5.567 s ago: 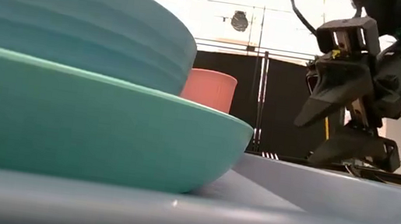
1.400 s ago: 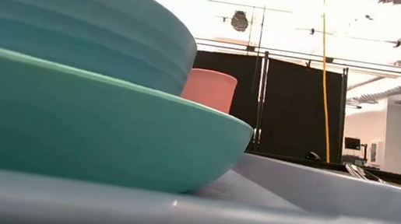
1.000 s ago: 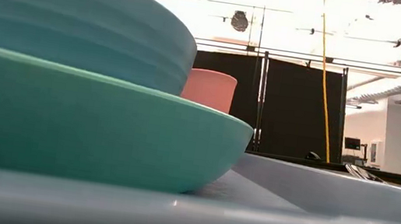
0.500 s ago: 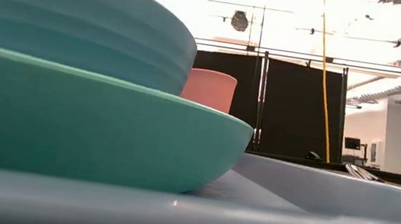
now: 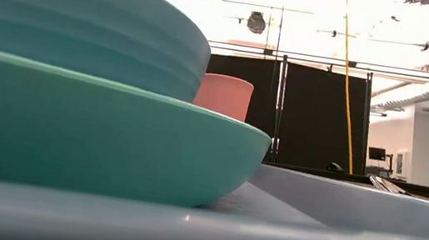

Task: Set up tray
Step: Put the orange fork on top of the yellow table napkin to the left of the yellow table knife on the blue tray

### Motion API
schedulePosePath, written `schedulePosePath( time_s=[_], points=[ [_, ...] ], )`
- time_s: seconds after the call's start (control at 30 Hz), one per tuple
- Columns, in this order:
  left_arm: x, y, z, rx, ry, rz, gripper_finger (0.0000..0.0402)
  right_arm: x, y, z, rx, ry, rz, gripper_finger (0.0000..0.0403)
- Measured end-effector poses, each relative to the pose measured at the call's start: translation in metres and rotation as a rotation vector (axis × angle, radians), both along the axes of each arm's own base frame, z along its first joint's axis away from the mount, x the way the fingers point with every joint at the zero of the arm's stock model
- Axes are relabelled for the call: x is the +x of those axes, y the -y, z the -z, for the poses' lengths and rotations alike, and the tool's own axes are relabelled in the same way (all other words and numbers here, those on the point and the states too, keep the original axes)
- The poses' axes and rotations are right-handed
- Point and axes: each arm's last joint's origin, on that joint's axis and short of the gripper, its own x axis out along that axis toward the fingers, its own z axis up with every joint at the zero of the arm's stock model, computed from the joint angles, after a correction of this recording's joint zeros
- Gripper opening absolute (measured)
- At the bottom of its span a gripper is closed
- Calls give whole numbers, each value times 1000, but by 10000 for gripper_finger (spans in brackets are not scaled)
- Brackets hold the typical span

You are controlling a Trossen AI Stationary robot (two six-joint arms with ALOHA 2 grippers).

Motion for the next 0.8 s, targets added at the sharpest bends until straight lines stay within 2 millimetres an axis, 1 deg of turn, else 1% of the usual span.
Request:
schedulePosePath(
  time_s=[0.1, 0.17, 0.23, 0.33, 0.47, 0.6, 0.73, 0.8],
  points=[
    [2, -7, -1, 28, -4, -104, 193, 1, 0, -4, 40, 104, 14, 1],
    [2, -11, -3, 43, -3, -181, 193, 3, 4, -5, 78, 161, 43, 1],
    [4, -16, -3, 77, -23, -242, 193, 7, 11, -5, 127, 181, 72, 1],
    [5, -24, -3, 102, -48, -347, 193, 15, 22, 1, 153, 199, 102, 1],
    [9, -32, -3, 169, -79, -382, 193, 25, 36, 10, 201, 232, 108, 1],
    [11, -40, -8, 207, -86, -459, 193, 31, 51, 16, 218, 236, 118, 1],
    [11, -47, -15, 266, -95, -520, 191, 30, 59, 13, 217, 274, 136, 1],
    [11, -53, -20, 280, -92, -560, 181, 30, 64, 12, 215, 290, 149, 1]
  ],
)
